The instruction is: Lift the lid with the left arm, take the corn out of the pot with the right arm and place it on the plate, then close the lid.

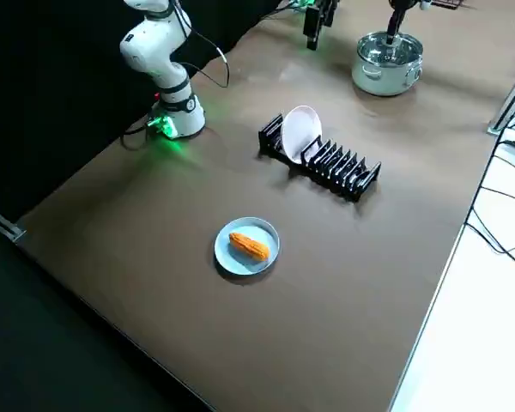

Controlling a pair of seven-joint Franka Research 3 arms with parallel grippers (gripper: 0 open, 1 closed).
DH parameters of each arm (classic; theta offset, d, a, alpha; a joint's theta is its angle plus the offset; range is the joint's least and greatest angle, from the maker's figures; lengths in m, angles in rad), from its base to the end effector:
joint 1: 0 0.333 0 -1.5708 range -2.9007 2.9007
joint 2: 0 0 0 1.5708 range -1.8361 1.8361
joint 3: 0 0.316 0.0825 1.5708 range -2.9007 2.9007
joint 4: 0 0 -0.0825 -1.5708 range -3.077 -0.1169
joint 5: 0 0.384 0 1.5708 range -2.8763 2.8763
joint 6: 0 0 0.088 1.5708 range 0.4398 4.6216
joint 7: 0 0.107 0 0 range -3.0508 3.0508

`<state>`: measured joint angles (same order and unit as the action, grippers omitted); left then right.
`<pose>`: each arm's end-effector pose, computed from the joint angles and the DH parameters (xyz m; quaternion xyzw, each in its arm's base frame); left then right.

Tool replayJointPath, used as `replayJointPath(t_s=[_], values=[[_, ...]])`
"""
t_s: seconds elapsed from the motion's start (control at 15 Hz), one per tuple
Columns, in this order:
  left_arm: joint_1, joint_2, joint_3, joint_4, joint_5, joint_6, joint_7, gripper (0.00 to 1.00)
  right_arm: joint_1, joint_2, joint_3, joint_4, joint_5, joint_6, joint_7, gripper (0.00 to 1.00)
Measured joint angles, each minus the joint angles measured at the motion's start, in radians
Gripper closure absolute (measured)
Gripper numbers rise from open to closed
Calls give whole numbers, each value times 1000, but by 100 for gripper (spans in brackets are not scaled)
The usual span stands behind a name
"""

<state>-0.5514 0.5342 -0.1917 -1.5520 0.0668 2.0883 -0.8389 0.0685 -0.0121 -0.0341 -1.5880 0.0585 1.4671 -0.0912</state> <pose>0.5267 -0.4533 0.3440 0.9988 0.0449 -0.0095 0.0180 0.5384 0.0252 0.6148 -0.9960 -0.0641 0.0535 0.0310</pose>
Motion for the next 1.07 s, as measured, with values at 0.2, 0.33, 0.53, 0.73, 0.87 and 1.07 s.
replayJointPath(t_s=[0.2, 0.33, 0.53, 0.73, 0.87, 1.07], values=[[10, -16, 2, 12, 0, -4, 0, 2, 1, -46, -12, -34, 0, 48, 0, 0], [33, -68, 6, 25, 7, -63, 10, 0, 1, -64, -16, -56, 0, 58, 0, 0], [130, -207, 6, 39, 40, -243, 155, 0, -1, -93, -20, -61, -2, 56, 8, 0], [246, -363, 4, 41, 41, -477, 403, 0, -6, -118, -25, -64, -3, 54, 12, 0], [309, -450, 3, 40, 41, -576, 551, 0, -7, -122, -25, -71, -10, 54, 12, 0], [387, -543, 3, 34, 34, -656, 687, 0, -7, -121, -24, -85, -25, 65, 15, 0]])
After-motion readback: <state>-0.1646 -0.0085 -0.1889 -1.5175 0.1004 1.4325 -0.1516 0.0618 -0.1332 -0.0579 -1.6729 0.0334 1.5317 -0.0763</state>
